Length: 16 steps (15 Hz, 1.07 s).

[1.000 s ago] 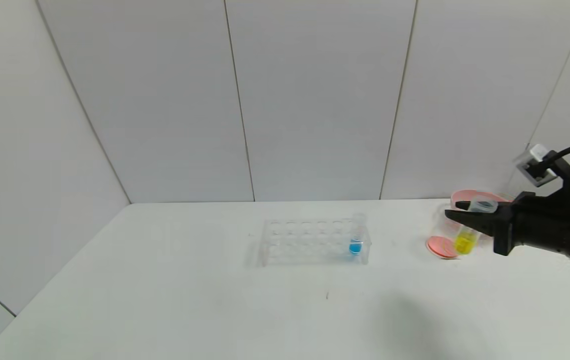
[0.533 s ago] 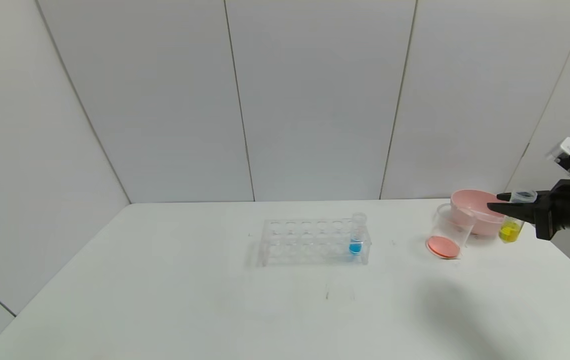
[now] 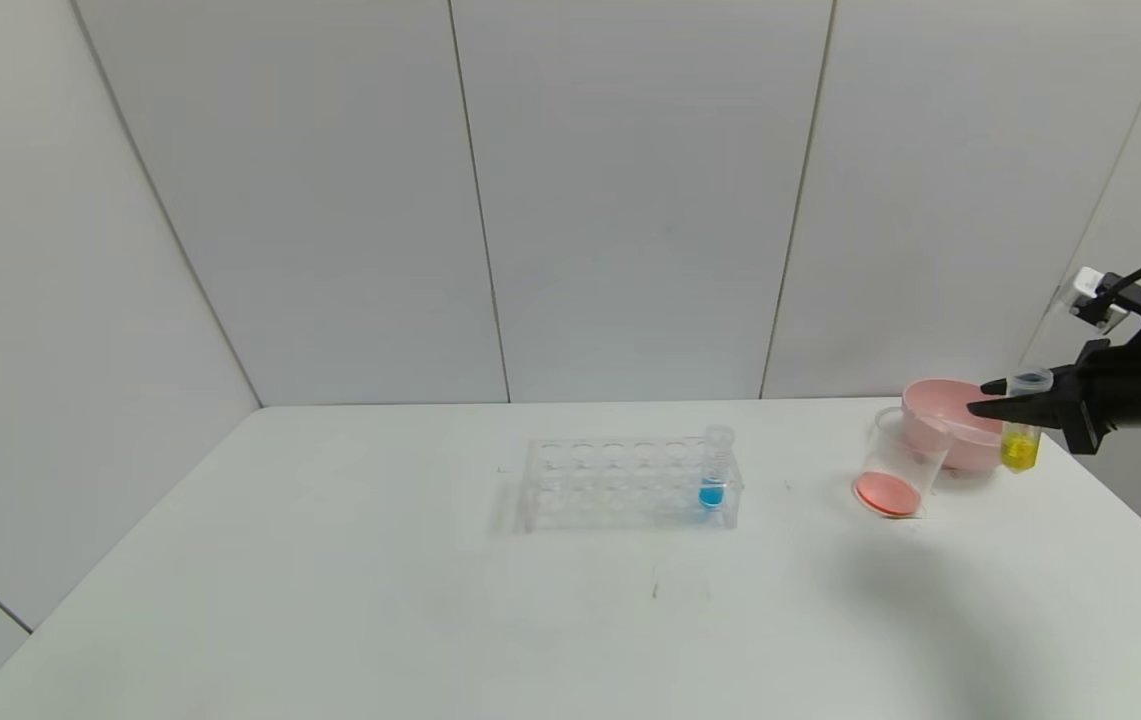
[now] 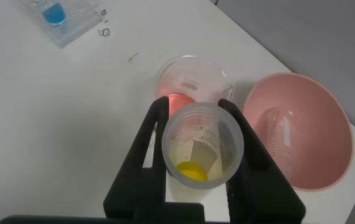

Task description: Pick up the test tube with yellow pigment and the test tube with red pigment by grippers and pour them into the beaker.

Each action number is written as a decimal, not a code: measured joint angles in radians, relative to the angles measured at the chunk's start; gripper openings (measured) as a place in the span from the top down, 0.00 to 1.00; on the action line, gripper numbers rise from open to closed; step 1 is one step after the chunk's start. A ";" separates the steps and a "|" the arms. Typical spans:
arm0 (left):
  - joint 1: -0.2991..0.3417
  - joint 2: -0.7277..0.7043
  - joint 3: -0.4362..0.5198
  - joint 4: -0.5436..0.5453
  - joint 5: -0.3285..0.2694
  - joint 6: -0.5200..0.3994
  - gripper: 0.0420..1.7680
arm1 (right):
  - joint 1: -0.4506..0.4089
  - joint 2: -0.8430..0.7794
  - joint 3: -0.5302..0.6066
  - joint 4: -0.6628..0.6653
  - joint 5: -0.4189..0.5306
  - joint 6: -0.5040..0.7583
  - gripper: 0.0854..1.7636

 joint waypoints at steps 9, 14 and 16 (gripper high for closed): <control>0.000 0.000 0.000 0.000 0.000 0.000 0.03 | 0.013 0.224 -0.522 0.470 -0.070 -0.179 0.70; 0.000 0.000 0.000 0.000 0.000 0.000 0.03 | 0.071 0.311 -0.678 0.573 -0.284 -0.243 0.70; 0.000 0.000 0.000 0.000 0.000 0.000 0.03 | 0.101 0.323 -0.683 0.582 -0.303 -0.244 0.70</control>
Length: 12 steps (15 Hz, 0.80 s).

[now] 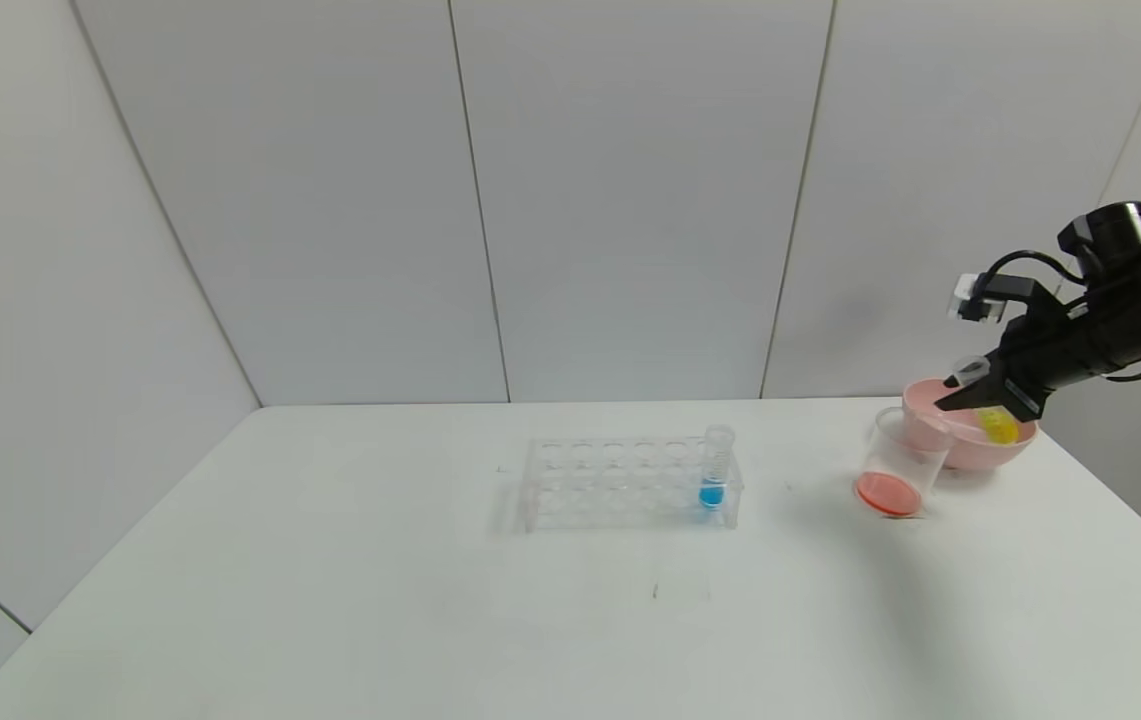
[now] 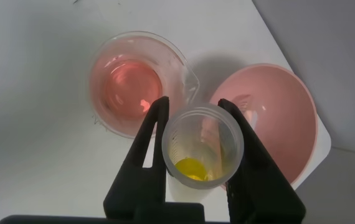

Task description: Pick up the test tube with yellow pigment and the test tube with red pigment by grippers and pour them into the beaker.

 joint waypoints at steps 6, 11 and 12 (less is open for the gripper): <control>0.000 0.000 0.000 0.000 0.000 0.000 0.03 | 0.031 -0.010 -0.002 0.037 -0.031 -0.034 0.70; 0.000 0.000 0.000 0.000 0.000 0.000 0.03 | 0.038 -0.038 -0.002 0.121 -0.125 -0.062 0.70; 0.000 0.000 0.000 0.000 0.000 0.000 0.03 | 0.042 -0.042 -0.002 0.140 -0.141 -0.063 0.70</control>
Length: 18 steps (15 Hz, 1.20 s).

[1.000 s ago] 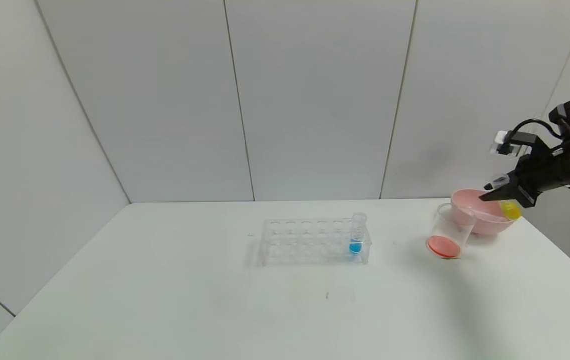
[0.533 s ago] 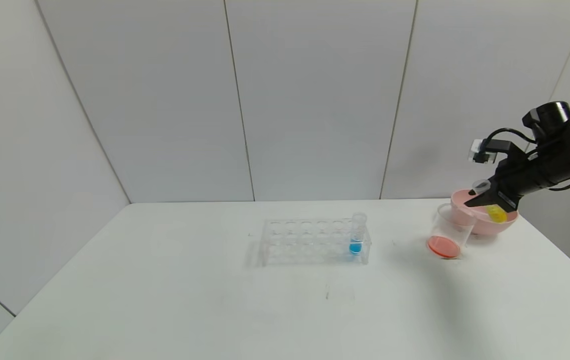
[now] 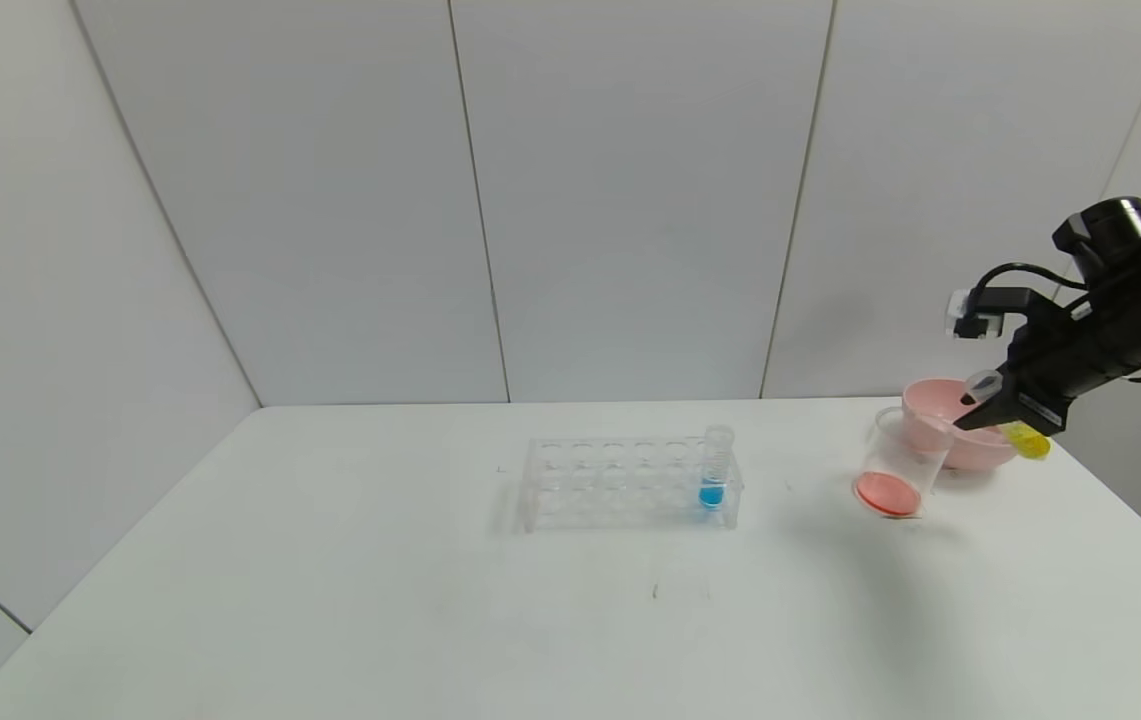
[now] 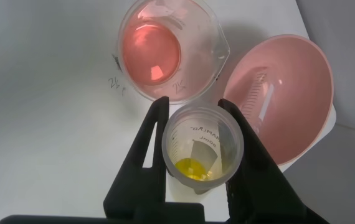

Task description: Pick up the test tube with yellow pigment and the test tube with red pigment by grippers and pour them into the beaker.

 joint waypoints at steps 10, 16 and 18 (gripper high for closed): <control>0.000 0.000 0.000 0.000 0.000 0.000 0.03 | 0.034 0.000 0.000 0.019 -0.158 -0.011 0.70; 0.000 0.000 0.000 0.000 0.000 0.000 0.03 | 0.061 0.030 0.000 0.016 -0.228 -0.011 0.70; 0.000 0.000 0.000 0.000 0.000 0.000 0.03 | 0.065 0.033 0.000 0.009 -0.252 -0.012 0.70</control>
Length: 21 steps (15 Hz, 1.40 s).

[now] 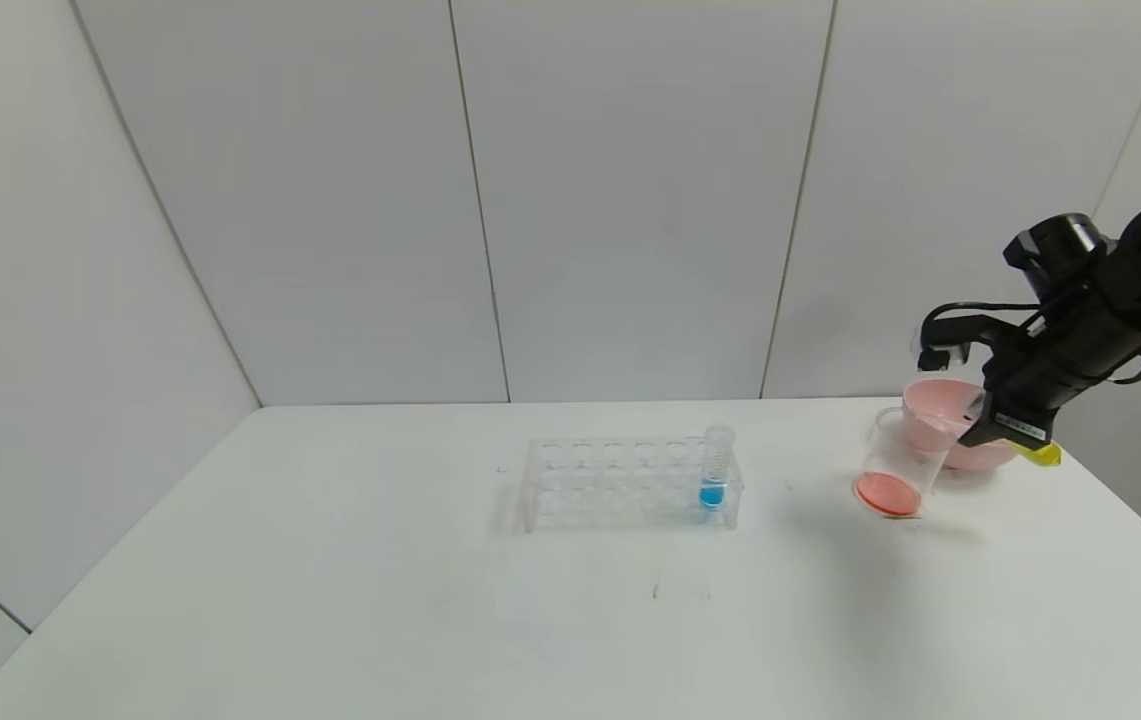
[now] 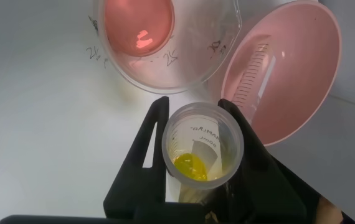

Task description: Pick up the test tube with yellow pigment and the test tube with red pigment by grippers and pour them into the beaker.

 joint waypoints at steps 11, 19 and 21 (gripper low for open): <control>0.000 0.000 0.000 0.000 0.000 0.000 0.03 | 0.036 0.021 0.000 -0.070 -0.123 -0.003 0.70; 0.000 0.000 0.000 0.000 0.000 0.000 0.03 | 0.050 0.022 0.000 -0.101 -0.253 -0.063 0.70; 0.000 0.000 0.000 0.000 0.000 0.000 0.03 | 0.051 0.023 0.000 -0.105 -0.271 -0.073 0.70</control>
